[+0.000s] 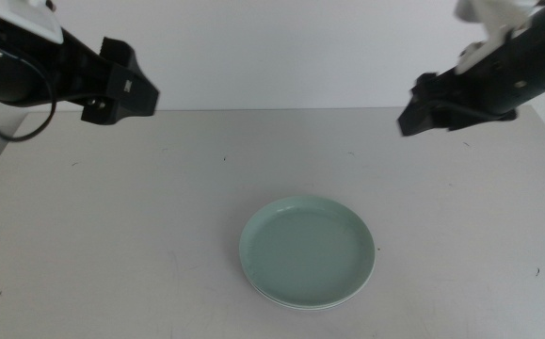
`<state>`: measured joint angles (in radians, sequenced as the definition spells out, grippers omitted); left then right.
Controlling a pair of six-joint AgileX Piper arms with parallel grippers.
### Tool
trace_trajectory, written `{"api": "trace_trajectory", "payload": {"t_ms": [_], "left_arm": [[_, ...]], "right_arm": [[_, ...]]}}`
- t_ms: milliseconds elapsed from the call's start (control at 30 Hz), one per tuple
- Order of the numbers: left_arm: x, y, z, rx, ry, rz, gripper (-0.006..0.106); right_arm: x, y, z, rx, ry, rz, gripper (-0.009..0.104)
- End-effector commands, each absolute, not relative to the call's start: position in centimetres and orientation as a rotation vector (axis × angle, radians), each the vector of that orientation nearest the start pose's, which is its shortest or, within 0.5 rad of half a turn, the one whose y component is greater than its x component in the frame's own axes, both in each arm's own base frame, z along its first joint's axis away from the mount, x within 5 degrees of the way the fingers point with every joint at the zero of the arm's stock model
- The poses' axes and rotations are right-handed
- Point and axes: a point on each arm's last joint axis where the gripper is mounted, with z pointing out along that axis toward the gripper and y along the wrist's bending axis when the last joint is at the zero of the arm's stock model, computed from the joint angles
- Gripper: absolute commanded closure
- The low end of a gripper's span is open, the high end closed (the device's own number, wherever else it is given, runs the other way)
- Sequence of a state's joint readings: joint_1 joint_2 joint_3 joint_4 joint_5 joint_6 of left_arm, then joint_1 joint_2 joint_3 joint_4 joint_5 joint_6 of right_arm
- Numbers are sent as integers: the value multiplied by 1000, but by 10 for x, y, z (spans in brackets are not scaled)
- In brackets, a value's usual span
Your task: Stack the three bowls on top of each other.
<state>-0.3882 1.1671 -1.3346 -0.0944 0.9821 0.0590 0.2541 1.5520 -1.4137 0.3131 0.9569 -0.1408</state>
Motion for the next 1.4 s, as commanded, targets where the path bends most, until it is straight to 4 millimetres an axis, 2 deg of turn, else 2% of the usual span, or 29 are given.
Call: {"api": "trace_trajectory", "payload": {"t_ms": [0, 167, 300, 467, 567, 767, 900, 1033, 1200, 1367], "left_arm": [[225, -79, 428, 380, 2232, -248, -5], [235, -38, 424, 254, 2277, -249, -5], [219, -13, 429, 201, 2215, -243, -5], [188, -12, 431, 195, 2068, -228, -5], [168, -14, 424, 200, 2004, -207, -5], [122, -13, 404, 149, 1851, -151, -5], [99, -12, 374, 113, 1781, -121, -5], [85, -11, 343, 47, 1710, -127, -5], [72, -10, 321, 24, 1663, -118, -5], [71, -10, 321, 20, 1648, -115, -5]], "right_arm": [[301, 87, 382, -366, 2405, 399, 40], [275, 54, 411, -327, 2337, 322, 40], [250, 32, 431, -238, 2247, 272, 40], [207, 22, 440, -179, 2074, 211, 40], [183, 18, 435, -170, 2006, 159, 40], [137, 11, 411, -171, 1896, 37, 40], [110, 9, 394, -159, 1790, 15, 41], [83, 8, 374, -159, 1699, -10, 43], [67, 7, 350, -163, 1681, -32, 47], [68, 6, 349, -152, 1640, -36, 49]]}}
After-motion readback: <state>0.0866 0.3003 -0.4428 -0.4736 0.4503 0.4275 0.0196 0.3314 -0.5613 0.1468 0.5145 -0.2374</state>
